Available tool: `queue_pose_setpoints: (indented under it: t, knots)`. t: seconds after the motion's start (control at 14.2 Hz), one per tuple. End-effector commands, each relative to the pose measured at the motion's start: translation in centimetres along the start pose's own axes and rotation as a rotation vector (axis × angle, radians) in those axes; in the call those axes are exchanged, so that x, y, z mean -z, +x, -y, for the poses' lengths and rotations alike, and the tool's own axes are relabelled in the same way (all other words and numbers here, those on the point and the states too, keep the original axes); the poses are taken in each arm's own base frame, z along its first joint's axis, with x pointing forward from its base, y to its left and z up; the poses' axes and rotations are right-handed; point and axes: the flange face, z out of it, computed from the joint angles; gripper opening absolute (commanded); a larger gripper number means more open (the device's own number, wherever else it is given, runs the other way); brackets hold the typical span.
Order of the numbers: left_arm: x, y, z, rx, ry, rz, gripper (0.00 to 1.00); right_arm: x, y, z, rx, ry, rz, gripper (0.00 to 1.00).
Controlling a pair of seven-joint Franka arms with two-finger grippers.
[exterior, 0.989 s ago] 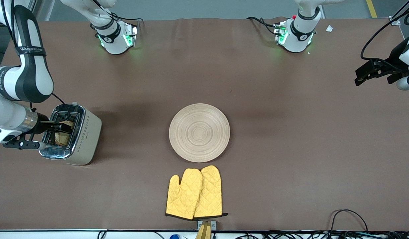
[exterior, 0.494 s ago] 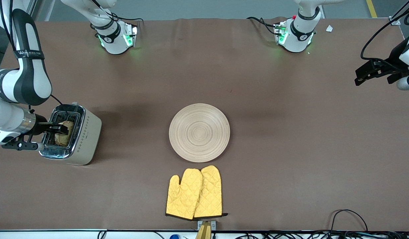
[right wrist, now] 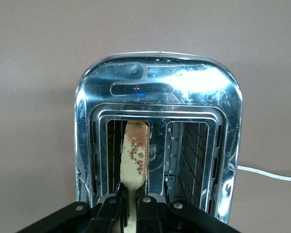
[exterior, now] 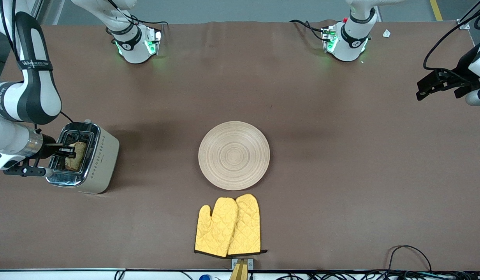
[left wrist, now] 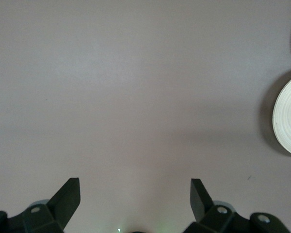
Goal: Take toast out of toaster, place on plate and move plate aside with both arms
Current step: 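Lift the toast up out of the toaster with the right gripper, then carry the toast over the wooden plate with the right gripper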
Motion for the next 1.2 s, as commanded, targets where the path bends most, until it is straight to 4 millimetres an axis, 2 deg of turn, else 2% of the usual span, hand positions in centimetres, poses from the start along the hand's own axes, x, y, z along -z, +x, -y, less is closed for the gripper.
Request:
queue_pose_setpoints:
  t: [0.0,0.21,0.49,0.64,0.71,0.85,0.92,1.06,1.13]
  knots:
    - [0.5,-0.2,0.1,-0.007,-0.006,0.002,1.00,0.1,0.0,-0.4,0.004,0.003,-0.001,0.03]
    - [0.5,-0.2,0.2,-0.007,-0.005,0.002,1.00,2.1,-0.4,-0.1,0.007,0.004,0.016,0.02]
    - [0.6,-0.2,0.4,-0.003,-0.006,0.000,1.00,10.3,-1.2,1.5,0.027,0.007,0.030,0.01]
    - [0.7,-0.3,0.4,-0.003,-0.005,-0.001,1.00,14.8,-1.9,3.9,0.062,0.001,0.021,0.02]
    - [0.8,-0.3,0.4,-0.003,-0.005,-0.003,1.00,16.9,-2.7,6.5,0.105,-0.011,-0.002,0.02]
    - [0.7,-0.2,0.6,-0.001,-0.005,-0.001,1.00,19.4,-4.5,11.9,0.129,-0.076,-0.038,0.02]
    - [0.7,-0.2,0.6,-0.001,-0.005,-0.001,1.00,19.8,-5.7,15.8,0.106,-0.088,-0.034,0.02]
    - [0.5,-0.1,0.6,0.000,-0.006,0.002,1.00,19.3,-7.6,22.9,0.176,-0.097,-0.024,0.01]
    - [0.5,-0.1,0.6,0.000,-0.006,0.002,1.00,18.9,-8.3,25.4,0.212,-0.084,-0.021,0.01]
